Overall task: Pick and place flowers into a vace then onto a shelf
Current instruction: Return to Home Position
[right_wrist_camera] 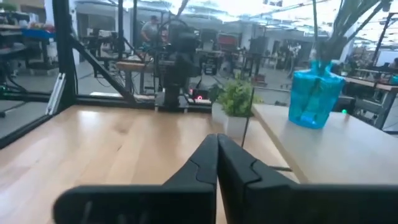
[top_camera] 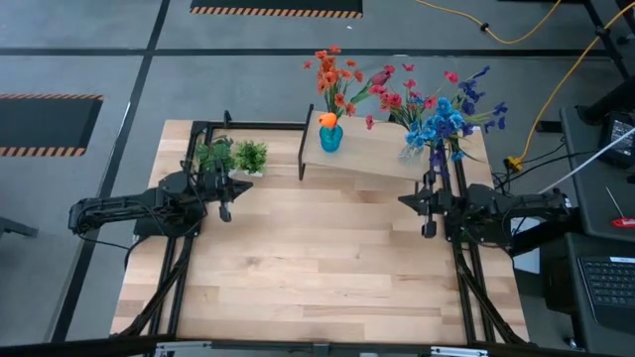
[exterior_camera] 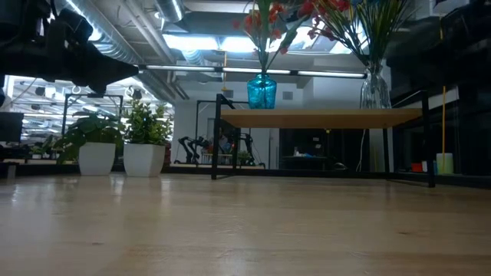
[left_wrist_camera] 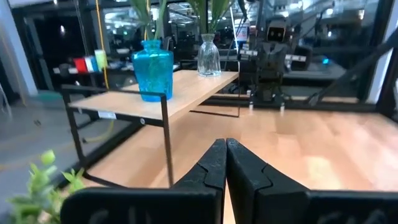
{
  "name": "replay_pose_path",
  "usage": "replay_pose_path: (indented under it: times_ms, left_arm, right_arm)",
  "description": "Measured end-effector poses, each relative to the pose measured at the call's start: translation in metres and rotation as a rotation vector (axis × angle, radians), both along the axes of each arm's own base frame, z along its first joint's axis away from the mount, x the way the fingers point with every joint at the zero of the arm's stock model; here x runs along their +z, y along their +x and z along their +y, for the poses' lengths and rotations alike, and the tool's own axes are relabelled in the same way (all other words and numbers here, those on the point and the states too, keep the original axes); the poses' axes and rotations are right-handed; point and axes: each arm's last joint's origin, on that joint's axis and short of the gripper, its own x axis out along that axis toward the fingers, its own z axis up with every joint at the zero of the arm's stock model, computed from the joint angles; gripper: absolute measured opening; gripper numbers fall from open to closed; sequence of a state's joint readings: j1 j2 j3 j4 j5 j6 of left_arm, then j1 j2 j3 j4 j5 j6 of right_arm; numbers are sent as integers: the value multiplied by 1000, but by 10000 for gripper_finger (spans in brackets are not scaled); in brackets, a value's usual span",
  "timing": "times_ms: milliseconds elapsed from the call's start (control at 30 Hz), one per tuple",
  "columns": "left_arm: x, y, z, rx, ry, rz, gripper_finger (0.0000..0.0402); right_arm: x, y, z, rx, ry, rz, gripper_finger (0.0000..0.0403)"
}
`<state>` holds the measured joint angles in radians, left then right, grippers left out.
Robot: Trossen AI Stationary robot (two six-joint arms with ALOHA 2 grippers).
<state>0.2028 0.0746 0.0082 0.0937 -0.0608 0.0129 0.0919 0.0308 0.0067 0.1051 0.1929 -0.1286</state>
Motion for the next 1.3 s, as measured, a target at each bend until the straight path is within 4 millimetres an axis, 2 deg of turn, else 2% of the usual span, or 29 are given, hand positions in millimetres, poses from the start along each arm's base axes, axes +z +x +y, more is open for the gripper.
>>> replay_pose_path:
  times_ms: [200, 1200, 1300]
  left_arm:
    - [0, 0, 0, -3, -101, -27, 6]
    - [0, 0, 0, -4, -101, -27, 8]
    - [0, 0, 0, -4, -101, -27, 8]
  right_arm:
    - [-5, 0, 0, -5, -10, 48, 19]
    - [-4, 0, 1, 14, -16, 37, 23]
    - [-2, -2, 2, 24, 30, 11, 23]
